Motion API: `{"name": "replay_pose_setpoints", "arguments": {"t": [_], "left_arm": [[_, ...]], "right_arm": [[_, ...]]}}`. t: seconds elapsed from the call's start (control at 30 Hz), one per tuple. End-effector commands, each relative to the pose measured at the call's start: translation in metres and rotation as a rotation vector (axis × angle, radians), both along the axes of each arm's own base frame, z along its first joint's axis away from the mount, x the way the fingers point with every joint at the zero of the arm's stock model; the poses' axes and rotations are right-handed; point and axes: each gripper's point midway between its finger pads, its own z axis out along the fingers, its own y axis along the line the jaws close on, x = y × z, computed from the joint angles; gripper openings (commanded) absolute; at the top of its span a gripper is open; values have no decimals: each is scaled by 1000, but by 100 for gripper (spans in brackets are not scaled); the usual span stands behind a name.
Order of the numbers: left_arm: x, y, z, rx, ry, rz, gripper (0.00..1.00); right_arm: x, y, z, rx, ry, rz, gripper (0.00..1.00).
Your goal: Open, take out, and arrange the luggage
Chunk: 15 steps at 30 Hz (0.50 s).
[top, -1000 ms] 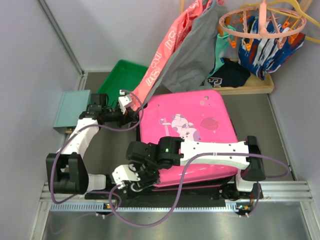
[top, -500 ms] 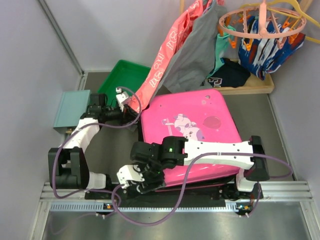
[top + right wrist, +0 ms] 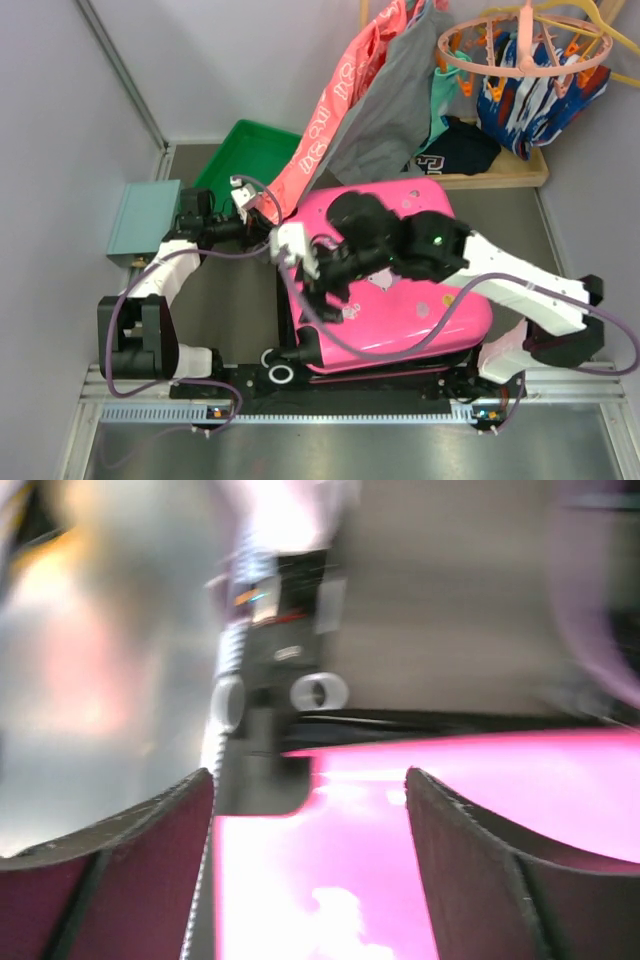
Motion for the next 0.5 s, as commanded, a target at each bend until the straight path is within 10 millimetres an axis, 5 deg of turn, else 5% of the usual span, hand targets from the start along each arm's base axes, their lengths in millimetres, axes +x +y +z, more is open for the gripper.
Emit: {"name": "replay_pose_setpoints", "arguments": {"t": [0.0, 0.2, 0.3, 0.47], "left_arm": [[10, -4, 31, -30, -150, -23, 0], [8, -5, 31, -35, -145, -26, 0], [8, -5, 31, -37, -141, -22, 0], [7, -6, 34, -43, -139, -16, 0]], "right_arm": [[77, -14, 38, 111, -100, -329, 72], [203, -40, 34, 151, -170, -789, 32], [247, -34, 15, 108, -202, -884, 20], [286, -1, -11, 111, -122, -908, 7]]}}
